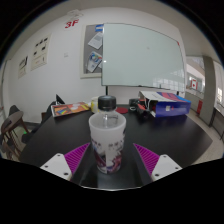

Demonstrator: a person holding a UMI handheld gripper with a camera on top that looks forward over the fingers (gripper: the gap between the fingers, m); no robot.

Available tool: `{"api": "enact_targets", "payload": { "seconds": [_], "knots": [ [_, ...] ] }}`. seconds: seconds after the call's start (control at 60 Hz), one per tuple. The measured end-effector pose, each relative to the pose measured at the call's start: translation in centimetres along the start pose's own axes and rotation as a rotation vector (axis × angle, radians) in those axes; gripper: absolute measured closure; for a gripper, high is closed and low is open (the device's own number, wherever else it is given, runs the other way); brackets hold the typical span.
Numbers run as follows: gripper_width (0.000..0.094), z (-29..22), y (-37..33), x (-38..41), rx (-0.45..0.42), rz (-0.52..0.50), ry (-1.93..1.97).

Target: Pour water

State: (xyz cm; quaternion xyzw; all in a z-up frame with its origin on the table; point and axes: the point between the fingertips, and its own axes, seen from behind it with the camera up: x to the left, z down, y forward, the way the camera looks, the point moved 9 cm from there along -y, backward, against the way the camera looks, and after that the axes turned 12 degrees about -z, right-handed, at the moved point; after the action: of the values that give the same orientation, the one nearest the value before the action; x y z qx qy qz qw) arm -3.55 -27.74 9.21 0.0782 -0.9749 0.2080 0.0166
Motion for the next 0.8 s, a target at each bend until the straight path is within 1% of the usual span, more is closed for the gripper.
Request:
{"api": "enact_targets", "payload": {
  "seconds": [0.067, 0.167, 0.217, 0.233, 0.333, 0.4, 0.433, 0.45, 0.617, 0.7, 0.8],
  "knots": [
    [0.0109, -0.5, 2.0, -0.1, -0.021, -0.005, -0.001],
    [0.0201, -0.6, 3.9, 0.2, -0.042, -0.014, -0.026],
    [0.0353, -0.5, 4.5, -0.1, -0.059, 0.002, -0.037],
    [0.0382, -0.5, 4.4, 0.0, -0.064, 0.009, -0.035],
    [0.0439, -0.5, 4.6, 0.0, -0.097, 0.04, -0.017],
    [0.0483, -0.5, 4.7, 0.1, -0.1, 0.031, -0.035],
    [0.0479, -0.6, 4.7, 0.0, -0.097, 0.025, -0.037],
    [0.0507, -0.7, 4.6, 0.0, -0.095, 0.024, -0.037],
    [0.051, -1.4, 4.2, -0.9, -0.085, 0.067, -0.054],
    [0.051, -2.8, 3.7, -2.7, -0.079, 0.12, -0.075],
    [0.0511, -6.0, 3.3, -6.8, -0.076, 0.21, -0.155]
  ]
}}
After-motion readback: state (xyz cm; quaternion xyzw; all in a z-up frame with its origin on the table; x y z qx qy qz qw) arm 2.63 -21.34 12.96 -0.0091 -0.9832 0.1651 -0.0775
